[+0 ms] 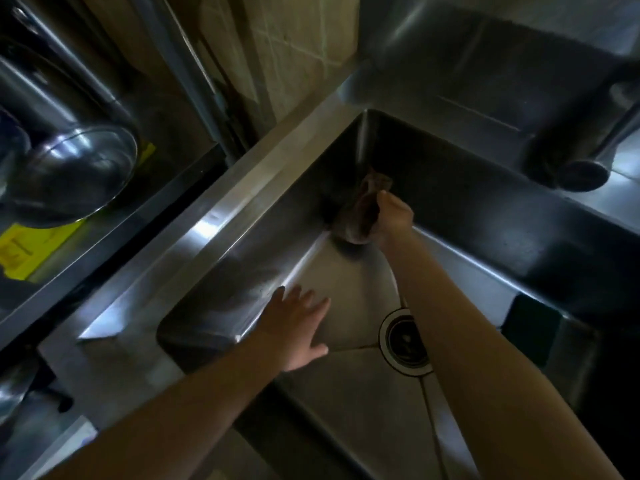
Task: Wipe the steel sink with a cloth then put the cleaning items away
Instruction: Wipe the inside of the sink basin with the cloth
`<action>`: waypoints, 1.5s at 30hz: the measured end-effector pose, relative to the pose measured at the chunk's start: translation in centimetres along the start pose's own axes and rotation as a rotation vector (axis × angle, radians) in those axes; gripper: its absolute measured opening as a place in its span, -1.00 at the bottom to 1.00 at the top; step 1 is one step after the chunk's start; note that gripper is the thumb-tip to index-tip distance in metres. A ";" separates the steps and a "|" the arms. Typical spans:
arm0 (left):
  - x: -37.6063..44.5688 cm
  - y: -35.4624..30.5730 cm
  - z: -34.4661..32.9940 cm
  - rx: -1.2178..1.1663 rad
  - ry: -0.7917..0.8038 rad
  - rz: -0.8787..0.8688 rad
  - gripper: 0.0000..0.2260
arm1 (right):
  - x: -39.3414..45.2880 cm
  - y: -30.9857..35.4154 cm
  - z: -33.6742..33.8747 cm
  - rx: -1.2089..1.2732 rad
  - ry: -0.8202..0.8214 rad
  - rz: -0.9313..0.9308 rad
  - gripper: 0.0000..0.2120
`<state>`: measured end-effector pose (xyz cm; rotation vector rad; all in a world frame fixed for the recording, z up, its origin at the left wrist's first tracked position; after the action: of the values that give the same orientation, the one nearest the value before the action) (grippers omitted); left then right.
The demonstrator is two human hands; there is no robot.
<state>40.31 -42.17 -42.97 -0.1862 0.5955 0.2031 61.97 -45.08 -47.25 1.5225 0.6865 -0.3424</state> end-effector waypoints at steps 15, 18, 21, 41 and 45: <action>-5.0 4.3 5.4 0.394 -0.186 -0.068 -0.20 | -1.5 -0.3 -7.1 0.234 0.278 -0.224 -0.66; -6.0 5.3 6.1 0.376 -0.268 -0.088 -0.24 | -2.4 -1.5 -7.3 0.216 0.298 -0.253 -0.64; -6.4 5.7 6.0 0.375 -0.320 -0.154 -0.32 | -3.2 -2.0 -7.2 0.228 0.363 -0.261 -0.74; -1.5 2.9 8.2 0.174 -0.407 -0.183 -0.51 | -1.5 -0.1 -7.2 -0.022 0.428 -0.097 -0.69; 0.3 3.3 9.2 0.127 -0.417 -0.161 -0.57 | -0.8 0.4 -7.2 -0.247 0.487 -0.071 -0.75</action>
<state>44.66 -36.88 -36.05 -0.0641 0.1760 0.0436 60.17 -38.19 -45.82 1.3526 1.1236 0.0682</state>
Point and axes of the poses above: each hand's wrist, its own x-axis towards the middle knuckle, its own z-axis out of the back of the hand, y = z × x, the point moved 8 cm from there along x, towards the middle knuckle, and after that the axes turned 11 degrees about -x, right-handed, at the moved point
